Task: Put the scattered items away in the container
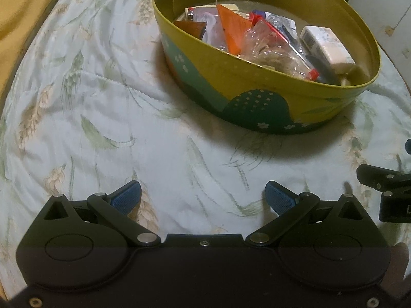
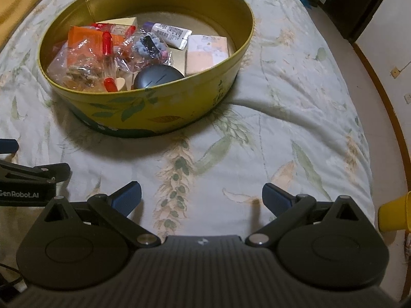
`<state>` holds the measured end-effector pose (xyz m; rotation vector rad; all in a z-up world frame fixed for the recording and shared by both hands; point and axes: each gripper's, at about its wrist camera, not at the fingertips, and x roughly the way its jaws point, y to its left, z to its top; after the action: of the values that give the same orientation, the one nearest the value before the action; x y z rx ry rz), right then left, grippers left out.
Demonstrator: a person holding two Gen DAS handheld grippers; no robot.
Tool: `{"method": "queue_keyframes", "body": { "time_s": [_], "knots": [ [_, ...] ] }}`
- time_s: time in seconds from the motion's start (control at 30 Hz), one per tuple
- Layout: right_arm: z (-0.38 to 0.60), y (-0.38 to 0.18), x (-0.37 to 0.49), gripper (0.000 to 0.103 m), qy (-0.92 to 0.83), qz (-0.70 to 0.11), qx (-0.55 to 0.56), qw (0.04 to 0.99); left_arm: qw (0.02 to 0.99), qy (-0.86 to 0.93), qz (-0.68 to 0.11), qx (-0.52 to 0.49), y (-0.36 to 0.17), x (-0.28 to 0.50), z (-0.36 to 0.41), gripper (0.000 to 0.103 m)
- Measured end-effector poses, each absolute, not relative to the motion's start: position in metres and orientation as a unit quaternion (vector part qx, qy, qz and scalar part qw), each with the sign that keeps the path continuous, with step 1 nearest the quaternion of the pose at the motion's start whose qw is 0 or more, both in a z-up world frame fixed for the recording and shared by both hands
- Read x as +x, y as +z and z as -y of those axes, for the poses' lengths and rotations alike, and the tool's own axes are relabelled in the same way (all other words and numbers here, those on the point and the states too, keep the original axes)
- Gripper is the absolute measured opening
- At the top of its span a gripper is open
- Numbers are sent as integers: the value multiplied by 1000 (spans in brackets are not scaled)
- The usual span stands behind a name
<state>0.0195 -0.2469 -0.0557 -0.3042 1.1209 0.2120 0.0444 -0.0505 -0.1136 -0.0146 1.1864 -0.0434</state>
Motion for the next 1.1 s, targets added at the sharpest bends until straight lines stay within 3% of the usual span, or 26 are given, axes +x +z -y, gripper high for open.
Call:
{"method": "queue_keyframes", "body": {
  "time_s": [1.1],
  "knots": [
    [233,-82,18,103,88,-525,-200,822,853,-9,-523,0,-130,29,59,103]
  ]
}}
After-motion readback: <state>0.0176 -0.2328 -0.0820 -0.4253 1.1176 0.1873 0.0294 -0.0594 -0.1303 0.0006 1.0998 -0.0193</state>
